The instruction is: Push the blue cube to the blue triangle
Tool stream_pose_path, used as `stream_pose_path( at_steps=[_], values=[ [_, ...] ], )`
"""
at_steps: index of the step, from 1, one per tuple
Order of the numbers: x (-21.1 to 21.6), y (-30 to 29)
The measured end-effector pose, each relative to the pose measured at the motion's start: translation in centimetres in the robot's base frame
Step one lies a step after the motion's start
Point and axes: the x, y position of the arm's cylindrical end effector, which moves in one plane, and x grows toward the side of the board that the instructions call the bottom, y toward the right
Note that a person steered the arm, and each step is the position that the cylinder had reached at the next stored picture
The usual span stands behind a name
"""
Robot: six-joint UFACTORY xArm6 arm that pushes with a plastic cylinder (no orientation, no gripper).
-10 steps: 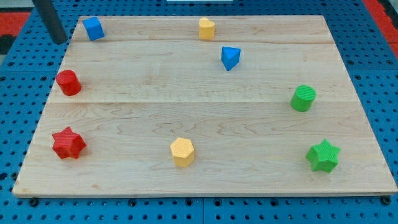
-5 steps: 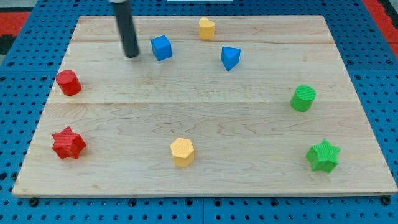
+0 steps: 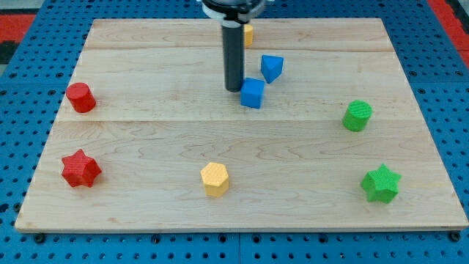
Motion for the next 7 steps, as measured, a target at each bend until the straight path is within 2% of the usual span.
stream_pose_path(
  at_steps=[1,2,5,7],
  values=[
    [2.9,-2.7],
    [6.5,-2.0],
    [2.5,3.1],
    [2.5,5.6]
  ],
)
